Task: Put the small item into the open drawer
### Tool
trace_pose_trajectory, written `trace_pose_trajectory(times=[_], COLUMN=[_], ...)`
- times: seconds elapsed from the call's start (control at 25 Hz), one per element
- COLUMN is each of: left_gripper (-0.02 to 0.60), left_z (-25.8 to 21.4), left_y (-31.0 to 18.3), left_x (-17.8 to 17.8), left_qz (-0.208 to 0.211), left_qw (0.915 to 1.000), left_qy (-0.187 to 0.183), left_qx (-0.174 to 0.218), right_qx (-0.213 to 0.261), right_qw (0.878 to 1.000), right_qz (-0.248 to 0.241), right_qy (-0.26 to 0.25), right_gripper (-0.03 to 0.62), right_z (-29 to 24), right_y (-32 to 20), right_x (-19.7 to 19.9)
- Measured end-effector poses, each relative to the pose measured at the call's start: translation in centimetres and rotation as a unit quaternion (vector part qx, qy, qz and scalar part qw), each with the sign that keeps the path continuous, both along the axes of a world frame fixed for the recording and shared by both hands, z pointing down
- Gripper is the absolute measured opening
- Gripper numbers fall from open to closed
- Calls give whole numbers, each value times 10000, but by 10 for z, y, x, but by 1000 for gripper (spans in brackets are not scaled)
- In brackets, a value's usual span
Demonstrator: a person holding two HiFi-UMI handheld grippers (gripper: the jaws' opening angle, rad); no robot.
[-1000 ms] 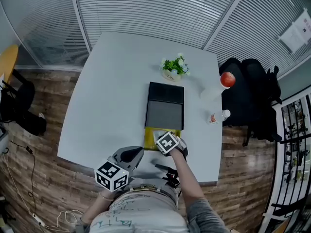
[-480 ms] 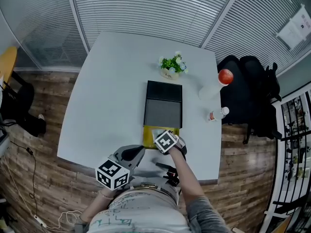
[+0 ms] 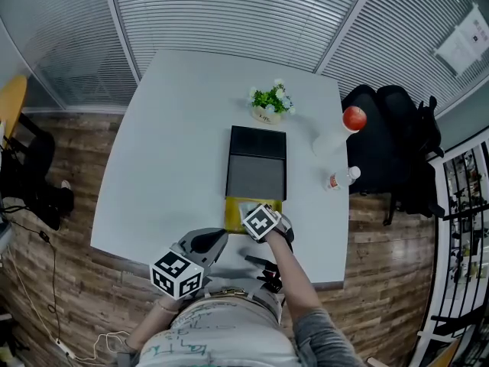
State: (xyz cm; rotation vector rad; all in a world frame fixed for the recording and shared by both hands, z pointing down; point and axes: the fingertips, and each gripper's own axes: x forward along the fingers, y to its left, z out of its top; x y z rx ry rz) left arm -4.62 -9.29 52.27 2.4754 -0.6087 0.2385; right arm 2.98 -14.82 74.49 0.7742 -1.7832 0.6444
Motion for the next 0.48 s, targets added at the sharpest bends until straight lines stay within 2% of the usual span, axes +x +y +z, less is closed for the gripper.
trace_pose_trajectory(times=[0.48], left_gripper=[-3], left_z=[0], left_y=[0], left_x=[3], left_qz=[28], left_qw=[10000], left_qy=[-38], left_qx=[-8], right_qx=[25], right_qw=[10000], right_qz=[-69], right_qy=[-33], right_gripper=[6], right_z=[0], right_y=[0], right_x=[-1])
